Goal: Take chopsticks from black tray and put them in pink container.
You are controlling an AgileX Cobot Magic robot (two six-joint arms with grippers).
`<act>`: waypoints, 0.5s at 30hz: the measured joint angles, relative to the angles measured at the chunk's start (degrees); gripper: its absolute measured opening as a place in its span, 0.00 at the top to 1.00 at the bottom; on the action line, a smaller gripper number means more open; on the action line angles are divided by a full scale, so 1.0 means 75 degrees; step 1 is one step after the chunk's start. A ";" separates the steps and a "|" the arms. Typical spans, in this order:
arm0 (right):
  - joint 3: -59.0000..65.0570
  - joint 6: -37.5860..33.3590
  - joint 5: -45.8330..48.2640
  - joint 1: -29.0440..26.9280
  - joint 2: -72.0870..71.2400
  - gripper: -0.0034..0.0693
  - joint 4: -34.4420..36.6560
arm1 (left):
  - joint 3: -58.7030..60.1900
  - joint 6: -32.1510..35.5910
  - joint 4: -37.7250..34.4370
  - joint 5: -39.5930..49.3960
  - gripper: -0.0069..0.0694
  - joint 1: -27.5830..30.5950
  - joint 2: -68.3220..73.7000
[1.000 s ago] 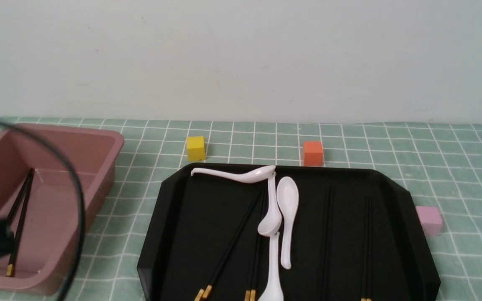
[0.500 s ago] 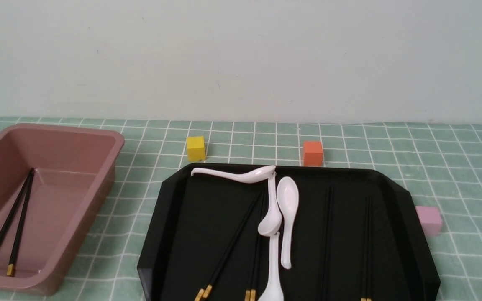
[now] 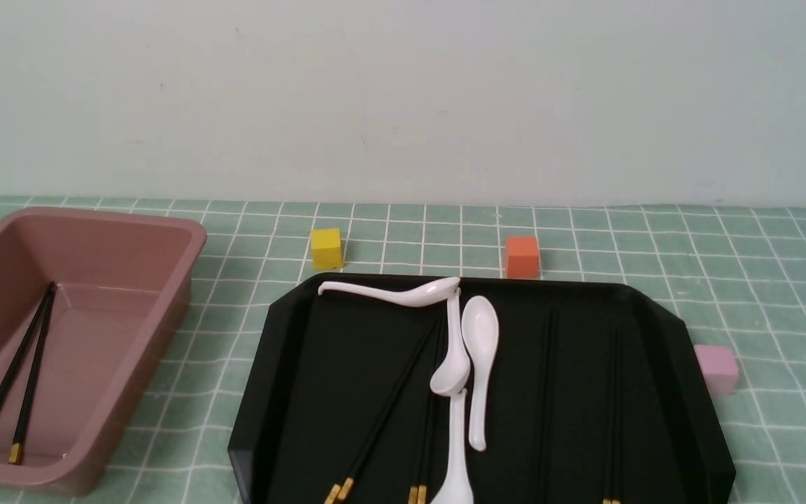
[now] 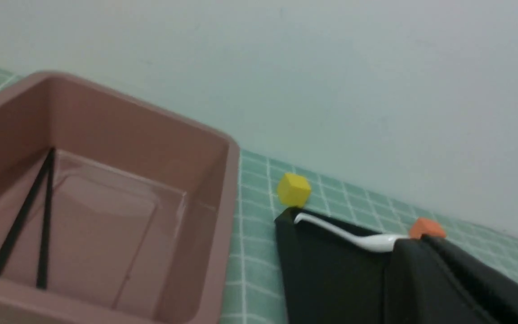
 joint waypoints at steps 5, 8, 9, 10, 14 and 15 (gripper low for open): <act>0.0000 0.0000 0.0000 0.0000 0.0000 0.62 0.0000 | 0.0544 -0.1682 0.1712 -0.0131 0.93 -0.0496 0.0000; 0.0000 0.0000 0.0000 0.0000 0.0000 0.62 0.0000 | 0.0630 -0.2632 0.3052 -0.0202 0.93 -0.1103 0.0000; 0.0000 0.0000 0.0000 0.0000 0.0000 0.62 0.0000 | 0.0676 -0.2819 0.3396 -0.0249 0.93 -0.1291 0.0000; 0.0000 0.0000 0.0000 0.0000 0.0000 0.62 0.0000 | 0.0739 -0.2915 0.3674 -0.0288 0.93 -0.1425 0.0000; 0.0000 0.0000 0.0000 0.0000 0.0000 0.62 0.0000 | 0.1169 -0.3081 0.4103 -0.0439 0.92 -0.1772 0.0000; 0.0000 0.0000 0.0000 0.0000 0.0000 0.62 0.0000 | 0.1283 -0.3089 0.4135 -0.0428 0.92 -0.1790 0.0000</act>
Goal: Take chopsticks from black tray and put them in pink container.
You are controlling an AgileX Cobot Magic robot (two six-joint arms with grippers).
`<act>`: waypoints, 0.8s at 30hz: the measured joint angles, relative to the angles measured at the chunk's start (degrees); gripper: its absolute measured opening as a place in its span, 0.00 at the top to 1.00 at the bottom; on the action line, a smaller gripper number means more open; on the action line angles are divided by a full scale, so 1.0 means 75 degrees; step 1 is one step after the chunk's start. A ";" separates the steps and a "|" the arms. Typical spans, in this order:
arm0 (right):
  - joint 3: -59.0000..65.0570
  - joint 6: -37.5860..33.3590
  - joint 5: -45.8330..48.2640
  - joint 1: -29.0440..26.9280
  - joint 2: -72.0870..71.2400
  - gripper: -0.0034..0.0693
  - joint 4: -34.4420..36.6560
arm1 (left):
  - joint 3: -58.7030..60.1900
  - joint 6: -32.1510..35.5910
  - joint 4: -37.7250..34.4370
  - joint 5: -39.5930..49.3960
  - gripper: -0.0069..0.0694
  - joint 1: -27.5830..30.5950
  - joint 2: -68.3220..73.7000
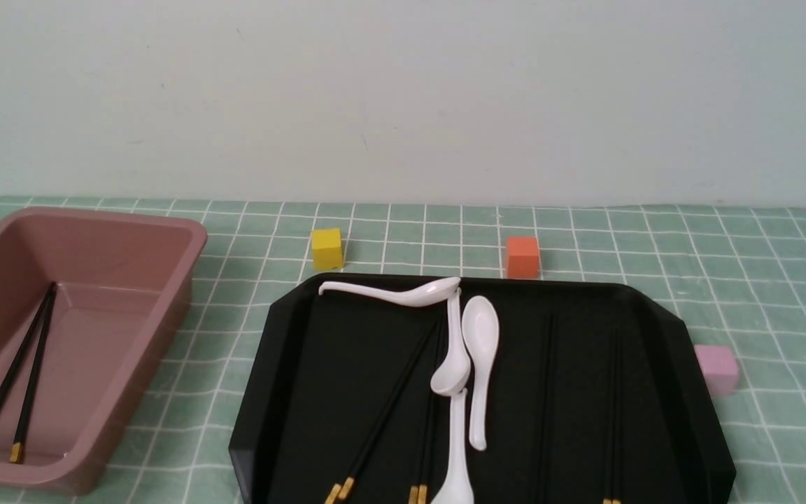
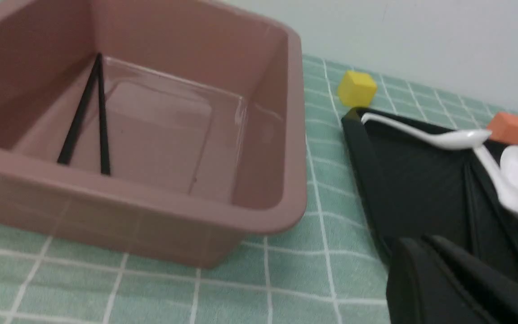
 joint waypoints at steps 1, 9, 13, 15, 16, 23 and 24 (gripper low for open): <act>0.0000 0.0000 0.0000 0.0000 0.0000 0.62 0.0000 | 0.0073 -0.0008 0.0019 0.0010 0.92 -0.0015 0.0000; 0.0000 0.0000 0.0000 0.0000 0.0000 0.62 0.0000 | 0.0127 -0.0025 0.0279 0.0357 0.92 -0.0023 0.0000; 0.0000 0.0000 0.0000 0.0000 0.0000 0.62 0.0000 | 0.0127 -0.0025 0.0279 0.0373 0.92 -0.0023 0.0000; 0.0000 0.0000 0.0000 0.0000 0.0000 0.62 0.0000 | 0.0127 -0.0025 0.0286 0.0396 0.91 -0.0023 0.0000; 0.0000 0.0000 0.0000 0.0000 0.0000 0.62 0.0000 | 0.0127 -0.0031 0.0286 0.0400 0.91 -0.0023 0.0000; 0.0000 0.0000 0.0000 0.0000 0.0000 0.62 0.0000 | 0.0127 -0.0031 0.0286 0.0400 0.90 -0.0023 0.0000; 0.0000 0.0000 0.0000 0.0000 0.0000 0.62 0.0000 | 0.0127 -0.0031 0.0286 0.0400 0.90 -0.0023 0.0000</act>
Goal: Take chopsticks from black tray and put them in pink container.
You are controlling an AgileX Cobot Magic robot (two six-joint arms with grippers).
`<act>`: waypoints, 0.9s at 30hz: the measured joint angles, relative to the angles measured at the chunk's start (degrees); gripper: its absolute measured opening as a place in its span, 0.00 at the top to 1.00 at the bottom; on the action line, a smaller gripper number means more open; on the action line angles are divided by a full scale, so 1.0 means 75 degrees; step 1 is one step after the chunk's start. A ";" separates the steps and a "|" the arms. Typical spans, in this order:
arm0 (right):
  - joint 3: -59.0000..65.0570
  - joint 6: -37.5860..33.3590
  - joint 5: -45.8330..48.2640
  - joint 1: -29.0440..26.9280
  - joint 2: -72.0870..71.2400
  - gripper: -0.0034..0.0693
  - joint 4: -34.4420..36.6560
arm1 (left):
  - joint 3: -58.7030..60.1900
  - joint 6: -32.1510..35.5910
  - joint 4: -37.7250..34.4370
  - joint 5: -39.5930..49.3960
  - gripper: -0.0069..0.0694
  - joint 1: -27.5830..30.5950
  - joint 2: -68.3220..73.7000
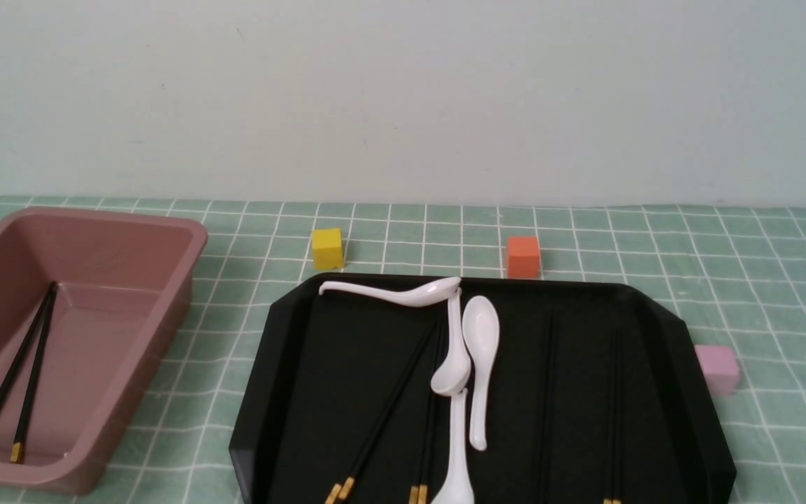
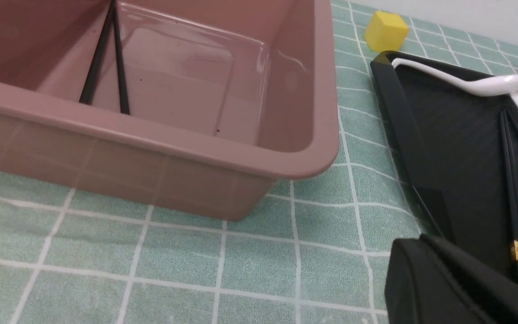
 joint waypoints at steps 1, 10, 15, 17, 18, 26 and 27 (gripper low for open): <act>0.0000 0.0000 0.0000 0.0000 0.0000 0.62 0.0000 | 0.0000 0.0000 0.0000 0.0006 0.90 0.0000 0.0000; 0.0000 0.0000 0.0000 0.0000 0.0000 0.62 0.0000 | 0.0000 0.0000 0.0000 0.0006 0.89 0.0000 0.0000; 0.0000 0.0000 0.0000 0.0000 0.0000 0.62 0.0000 | 0.0000 0.0000 0.0000 0.0006 0.89 0.0000 0.0000; 0.0000 0.0000 0.0000 0.0000 0.0000 0.62 0.0000 | 0.0000 0.0000 0.0000 0.0006 0.89 0.0000 0.0000; 0.0000 0.0000 0.0000 0.0000 0.0000 0.62 0.0000 | 0.0000 0.0000 0.0000 0.0006 0.89 0.0000 0.0000; 0.0000 0.0000 0.0000 0.0000 0.0000 0.62 0.0000 | 0.0000 0.0000 0.0000 0.0006 0.89 0.0000 0.0000; 0.0000 0.0000 0.0000 0.0000 0.0000 0.62 0.0000 | 0.0000 0.0000 0.0000 0.0006 0.89 0.0000 0.0000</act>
